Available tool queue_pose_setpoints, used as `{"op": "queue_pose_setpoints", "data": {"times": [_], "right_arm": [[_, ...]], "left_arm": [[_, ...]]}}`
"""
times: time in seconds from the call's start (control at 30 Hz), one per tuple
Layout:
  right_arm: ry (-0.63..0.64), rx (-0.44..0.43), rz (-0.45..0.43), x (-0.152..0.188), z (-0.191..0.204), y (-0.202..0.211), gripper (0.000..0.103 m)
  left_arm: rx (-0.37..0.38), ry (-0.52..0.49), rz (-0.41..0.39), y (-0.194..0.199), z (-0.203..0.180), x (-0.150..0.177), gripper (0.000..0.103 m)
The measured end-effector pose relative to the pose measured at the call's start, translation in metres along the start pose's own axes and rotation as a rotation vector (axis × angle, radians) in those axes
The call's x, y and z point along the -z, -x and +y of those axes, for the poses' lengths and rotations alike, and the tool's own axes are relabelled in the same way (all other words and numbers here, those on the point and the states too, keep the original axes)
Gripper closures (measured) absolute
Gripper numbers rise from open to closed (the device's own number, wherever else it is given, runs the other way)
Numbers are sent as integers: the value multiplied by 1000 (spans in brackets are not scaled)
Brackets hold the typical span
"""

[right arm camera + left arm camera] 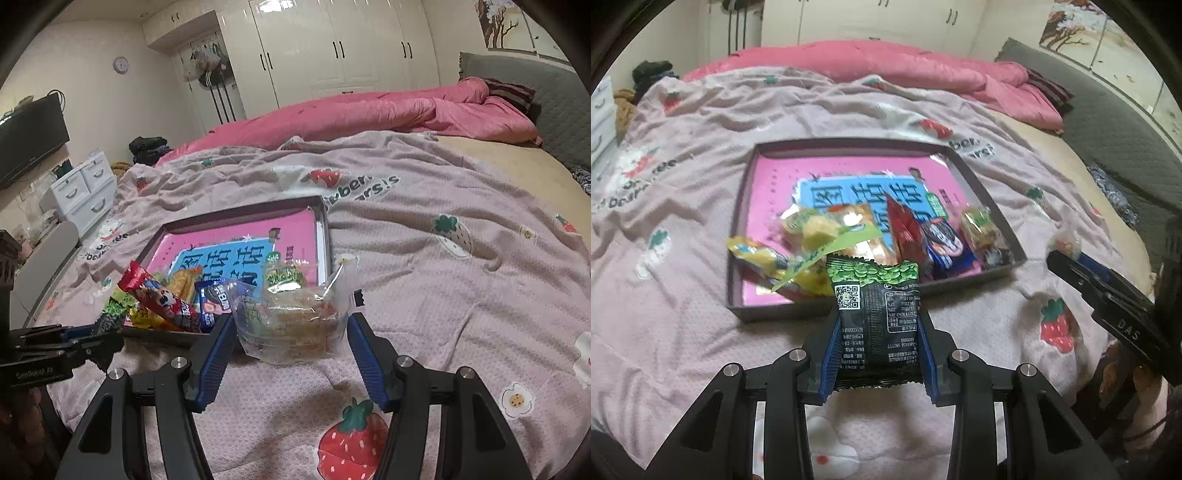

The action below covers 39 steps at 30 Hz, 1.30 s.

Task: Organize snacks
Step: 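Grasp the black-green bag with the left tool while the right tool grasps the clear cookie bag, then carry both held bags over the tray and lower them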

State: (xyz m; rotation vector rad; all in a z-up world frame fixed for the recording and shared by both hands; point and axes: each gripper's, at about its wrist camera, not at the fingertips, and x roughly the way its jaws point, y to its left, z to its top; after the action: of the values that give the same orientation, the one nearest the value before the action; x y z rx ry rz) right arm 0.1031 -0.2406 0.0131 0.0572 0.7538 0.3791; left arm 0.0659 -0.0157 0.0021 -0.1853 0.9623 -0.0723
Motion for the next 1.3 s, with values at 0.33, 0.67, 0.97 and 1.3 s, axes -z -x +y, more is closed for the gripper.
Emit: {"op": "queue_pose_setpoints", "data": {"times": [0.33, 0.67, 0.97, 1.3], "right_arm": [[42, -10, -34, -5, 11, 5, 41], [60, -15, -57, -9, 18, 6, 41], [48, -28, -63, -15, 17, 1, 41], [97, -59, -3, -20, 32, -31, 41]], "left_arm": [[-33, 14, -60, 13, 10, -10, 65], [-94, 68, -118, 19, 44, -26, 65], [-143, 110, -158, 17, 74, -41, 65], [-77, 49, -89, -26, 48, -45, 65]]}}
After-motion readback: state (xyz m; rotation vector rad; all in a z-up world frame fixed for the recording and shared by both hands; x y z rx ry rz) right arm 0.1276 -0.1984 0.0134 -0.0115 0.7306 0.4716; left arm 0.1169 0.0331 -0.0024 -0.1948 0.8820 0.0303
